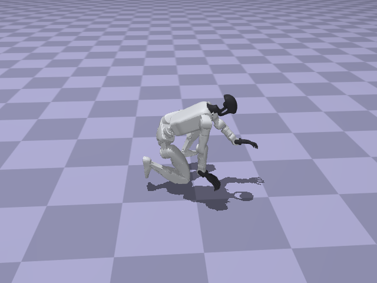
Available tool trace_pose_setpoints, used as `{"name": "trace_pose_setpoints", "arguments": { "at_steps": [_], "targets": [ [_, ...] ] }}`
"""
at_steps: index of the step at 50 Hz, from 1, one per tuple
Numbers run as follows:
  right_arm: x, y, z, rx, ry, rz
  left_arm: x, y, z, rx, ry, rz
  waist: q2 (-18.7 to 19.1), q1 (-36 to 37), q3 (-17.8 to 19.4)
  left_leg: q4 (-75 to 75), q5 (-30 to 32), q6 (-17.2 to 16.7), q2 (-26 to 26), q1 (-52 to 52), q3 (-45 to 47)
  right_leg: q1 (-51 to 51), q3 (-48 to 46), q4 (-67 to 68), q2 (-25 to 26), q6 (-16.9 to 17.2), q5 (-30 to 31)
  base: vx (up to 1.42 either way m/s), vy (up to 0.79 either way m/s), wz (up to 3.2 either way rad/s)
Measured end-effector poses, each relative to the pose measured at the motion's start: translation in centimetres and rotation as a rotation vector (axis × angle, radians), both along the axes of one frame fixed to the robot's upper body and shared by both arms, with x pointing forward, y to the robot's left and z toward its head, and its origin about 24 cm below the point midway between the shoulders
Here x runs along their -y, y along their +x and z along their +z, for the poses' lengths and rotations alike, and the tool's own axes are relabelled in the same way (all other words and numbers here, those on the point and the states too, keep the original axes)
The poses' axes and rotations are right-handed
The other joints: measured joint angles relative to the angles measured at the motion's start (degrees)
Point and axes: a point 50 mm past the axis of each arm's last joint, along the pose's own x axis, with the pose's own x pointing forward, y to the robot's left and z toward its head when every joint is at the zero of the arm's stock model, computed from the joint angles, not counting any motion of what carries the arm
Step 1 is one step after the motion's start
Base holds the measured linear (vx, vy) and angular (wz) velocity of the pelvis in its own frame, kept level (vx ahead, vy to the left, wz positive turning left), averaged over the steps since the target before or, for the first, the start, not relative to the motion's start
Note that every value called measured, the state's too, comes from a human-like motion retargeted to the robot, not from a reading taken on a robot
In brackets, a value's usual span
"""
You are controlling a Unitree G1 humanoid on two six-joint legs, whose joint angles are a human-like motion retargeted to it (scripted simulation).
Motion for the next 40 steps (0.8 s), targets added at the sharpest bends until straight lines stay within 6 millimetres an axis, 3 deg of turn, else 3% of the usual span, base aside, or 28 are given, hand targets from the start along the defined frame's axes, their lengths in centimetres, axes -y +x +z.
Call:
{"name": "trace_pose_setpoints", "arguments": {
  "at_steps": [3,5,7,10,13,15,18,22,25,27,30,32,33,35,38,40],
  "targets": [
    [-0.8,0.3,0.9,0.039,-0.018,0.031,1.8,0.2,-0.9,0.016,0.148,0.038,0.0,-1.4,0.0,0.1,0.6,0.0,0.7,0.0,0.6,-0.8,0.4,0.6,-0.6,-0.6,0.6,-0.05,0.09,-0.19],
    [-1.1,0.5,1.3,0.054,-0.026,0.03,0.2,0.5,-2.1,0.011,0.239,0.122,0.0,-1.4,0.0,0.3,1.0,0.0,1.1,0.0,0.9,-1.5,1.3,0.9,-1.3,-1.1,0.7,-0.02,0.08,-0.2],
    [-1.0,0.5,1.5,0.062,-0.03,0.017,-4.0,0.5,-3.5,-0.006,0.333,0.274,0.0,-0.3,0.0,0.6,1.3,0.1,1.6,0.0,1.1,-2.1,2.4,1.3,-1.9,-1.6,0.6,-0.01,0.07,-0.24],
    [-0.6,0.3,1.4,0.067,-0.033,-0.022,-13.7,-1.4,-5.9,-0.062,0.329,0.577,0.0,2.5,0.0,1.5,1.3,0.4,2.6,0.0,1.2,-3.0,4.2,1.8,-2.2,-2.1,0.2,0.01,0.08,-0.32],
    [1.0,-0.1,0.7,0.041,-0.043,-0.094,-24.2,-6.4,-9.3,-0.144,-0.061,0.843,0.1,7.0,0.0,2.7,0.2,2.0,3.9,0.0,1.4,-4.0,5.8,2.7,-2.3,-2.5,-0.5,0.02,0.1,-0.43],
    [3.6,-1.1,-0.7,0.001,-0.043,-0.181,-29.7,-10.9,-12.4,-0.184,-0.359,0.944,2.6,12.4,0.0,4.6,-1.6,3.2,5.4,0.0,0.8,-4.0,6.4,3.1,-1.2,-3.3,-0.5,0.06,0.12,-0.7],
    [7.6,-2.6,-1.8,-0.056,-0.102,-0.292,-35.0,-17.8,-16.7,-0.351,-0.437,1.109,7.1,19.6,0.0,6.8,-4.1,5.9,7.8,0.0,0.0,-5.1,7.6,4.0,0.3,-4.4,-0.1,0.03,0.13,-0.81],
    [11.0,-4.4,-2.7,-0.095,-0.155,-0.385,-38.9,-27.4,-19.8,-0.57,-0.342,1.346,10.8,28.5,0.0,9.4,-6.2,9.9,11.6,0.0,-1.1,-7.4,9.8,5.4,3.2,-5.8,1.4,-0.04,0.13,-0.95],
    [12.8,-5.4,-2.9,-0.12,-0.21,-0.427,-40.0,-35.3,-22.3,-0.634,-0.424,1.525,13.3,33.5,0.0,11.0,-7.6,12.2,14.3,0.0,-2.2,-9.5,11.6,6.4,6.8,-7.2,3.9,-0.11,0.12,-1.11],
    [13.3,-5.5,-2.7,-0.135,-0.25,-0.43,-39.7,-41.0,-24.5,-0.696,-0.494,1.64,14.8,34.8,0.0,11.3,-8.7,12.9,14.6,0.0,-2.8,-9.5,12.6,6.5,8.6,-6.8,3.8,-0.14,0.13,-1.01],
    [12.5,-4.7,-2.2,-0.154,-0.307,-0.393,-37.3,-49.8,-28.1,-0.854,-0.574,1.782,15.1,34.3,0.0,12.0,-10.3,12.3,14.4,0.0,-3.9,-10.0,13.9,5.8,10.6,-7.5,7.0,-0.13,0.15,-0.86],
    [11.6,-3.9,-1.5,-0.142,-0.324,-0.358,-35.1,-53.2,-30.8,-1.048,-0.591,1.752,14.6,33.0,0.0,11.5,-10.3,12.4,13.8,0.0,-2.6,-9.6,15.6,5.0,9.9,-6.5,5.5,-0.14,0.25,-0.26],
    [11.3,-3.4,-1.0,-0.128,-0.328,-0.343,-34.0,-53.8,-32.4,-1.169,-0.585,1.69,14.3,32.3,0.0,10.8,-10.0,12.9,13.4,0.0,-1.2,-9.0,16.9,4.4,8.9,-5.3,2.6,-0.14,0.3,0.08],
    [10.9,-2.7,0.2,-0.104,-0.352,-0.322,-31.5,-53.6,-35.8,-1.413,-0.571,1.491,14.2,30.7,0.0,10.0,-8.7,13.9,13.5,0.0,1.3,-10.2,18.8,3.4,7.9,-4.9,2.3,-0.13,0.28,0.2],
    [11.3,-1.7,2.7,-0.068,-0.378,-0.319,-27.9,-48.6,-40.5,-1.599,-0.612,1.047,15.3,29.7,0.0,7.2,-6.2,16.4,13.9,0.0,6.0,-12.6,22.4,1.4,8.1,-3.5,-1.1,-0.16,0.29,0.29],
    [12.3,-1.4,4.4,-0.053,-0.388,-0.34,-25.1,-43.4,-42.4,-1.544,-0.714,0.749,17.0,29.6,0.0,4.5,-4.4,18.0,13.5,0.0,8.8,-14.1,24.6,-0.6,9.3,-2.5,-2.6,-0.18,0.3,0.35]
  ]
}}
